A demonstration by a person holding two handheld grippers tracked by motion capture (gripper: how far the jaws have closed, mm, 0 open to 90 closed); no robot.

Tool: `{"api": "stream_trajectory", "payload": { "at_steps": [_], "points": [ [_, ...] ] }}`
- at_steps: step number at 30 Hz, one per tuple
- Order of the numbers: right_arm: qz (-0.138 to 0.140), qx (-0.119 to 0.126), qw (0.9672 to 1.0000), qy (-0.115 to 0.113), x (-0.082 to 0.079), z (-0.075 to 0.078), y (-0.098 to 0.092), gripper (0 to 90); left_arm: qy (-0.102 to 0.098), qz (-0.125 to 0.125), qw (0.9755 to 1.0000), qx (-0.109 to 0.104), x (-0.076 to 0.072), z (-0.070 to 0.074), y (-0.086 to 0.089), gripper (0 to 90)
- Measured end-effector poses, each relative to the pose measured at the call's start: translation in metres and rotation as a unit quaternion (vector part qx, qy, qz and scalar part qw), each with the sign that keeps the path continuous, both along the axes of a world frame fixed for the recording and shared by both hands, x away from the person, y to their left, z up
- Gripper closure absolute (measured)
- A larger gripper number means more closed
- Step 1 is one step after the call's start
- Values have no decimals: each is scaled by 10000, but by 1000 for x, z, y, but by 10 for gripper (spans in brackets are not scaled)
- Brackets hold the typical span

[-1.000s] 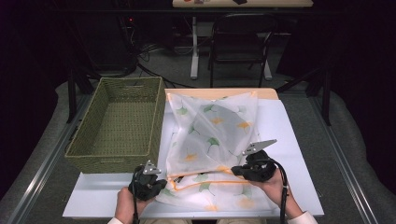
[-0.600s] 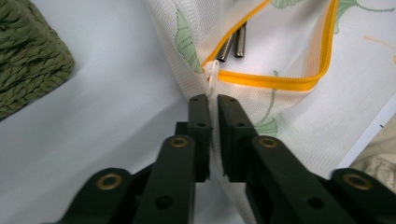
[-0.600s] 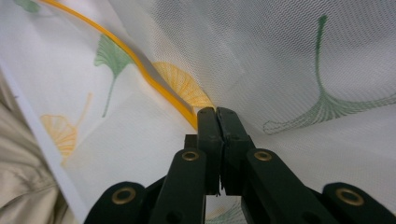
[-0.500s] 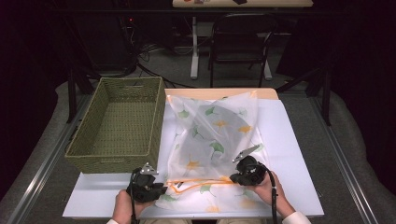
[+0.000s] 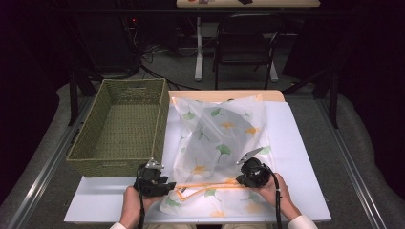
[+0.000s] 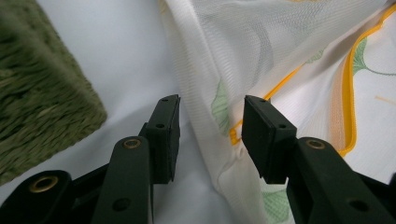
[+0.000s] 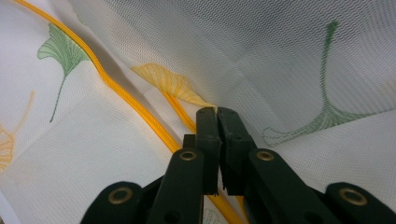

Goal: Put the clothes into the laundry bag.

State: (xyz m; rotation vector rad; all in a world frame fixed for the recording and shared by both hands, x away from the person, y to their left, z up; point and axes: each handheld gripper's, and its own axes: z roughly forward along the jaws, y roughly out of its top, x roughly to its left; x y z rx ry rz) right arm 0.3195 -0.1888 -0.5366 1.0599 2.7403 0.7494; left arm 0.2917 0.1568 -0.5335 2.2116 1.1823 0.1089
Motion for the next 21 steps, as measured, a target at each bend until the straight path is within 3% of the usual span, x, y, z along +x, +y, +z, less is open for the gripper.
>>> {"api": "stream_trajectory", "payload": {
  "at_steps": [5, 9, 15, 21],
  "points": [
    [-2, 62, 10000, 7, -2, 3, -4, 750, 105, -107, 9999, -2, 6, -5, -3, 589],
    [45, 200, 9998, -72, -6, 11, -7, 563, 230, -215, 9994, -175, 9, -10, -5, 668],
    [167, 511, 9984, -172, -13, 21, -7, 286, 211, -368, 9989, -199, 11, -11, -7, 810],
    [361, 776, 9960, -241, -20, 26, 2, 107, 141, -369, 9988, -301, 10, -9, -4, 851]
  ]
}}
